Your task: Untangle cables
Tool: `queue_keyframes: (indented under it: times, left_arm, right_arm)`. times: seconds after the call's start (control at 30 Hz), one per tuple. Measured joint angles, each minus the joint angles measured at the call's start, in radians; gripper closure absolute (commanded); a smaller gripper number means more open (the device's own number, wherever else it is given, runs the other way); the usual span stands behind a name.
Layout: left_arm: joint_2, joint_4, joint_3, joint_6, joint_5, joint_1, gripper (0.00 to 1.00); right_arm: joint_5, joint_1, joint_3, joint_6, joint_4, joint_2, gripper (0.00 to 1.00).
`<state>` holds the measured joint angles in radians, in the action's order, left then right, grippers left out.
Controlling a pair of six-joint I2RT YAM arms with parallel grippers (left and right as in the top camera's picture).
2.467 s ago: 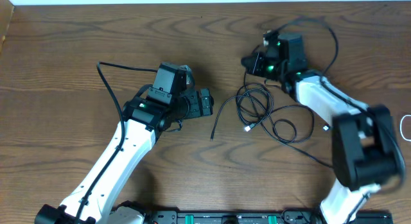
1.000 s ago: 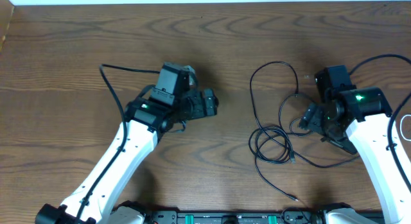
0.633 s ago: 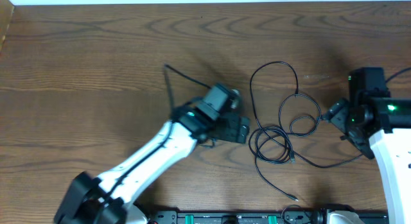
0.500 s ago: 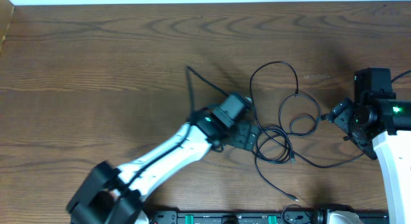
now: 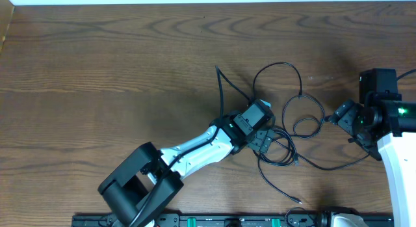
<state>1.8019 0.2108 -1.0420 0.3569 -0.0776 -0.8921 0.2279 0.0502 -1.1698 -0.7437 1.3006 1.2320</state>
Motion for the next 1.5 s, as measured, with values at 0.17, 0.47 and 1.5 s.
queue_keyframes:
  times: [0.17, 0.47, 1.5]
  left_arm:
    - [0.021, -0.006, 0.0, -0.003, 0.006, -0.003, 0.28]
    - [0.097, -0.106, -0.004, 0.092, 0.014, -0.043, 0.51]
    - [-0.182, 0.01, -0.01, 0.245, 0.295, 0.221, 0.92]
  right_arm:
    - [0.0, 0.0, 0.0, 0.006, -0.003, 0.0, 0.01]
    - [-0.001, 0.0, 0.0, 0.007, -0.011, 0.0, 0.01]
    - [-0.293, -0.076, 0.0, 0.192, -0.172, 0.007, 0.01]
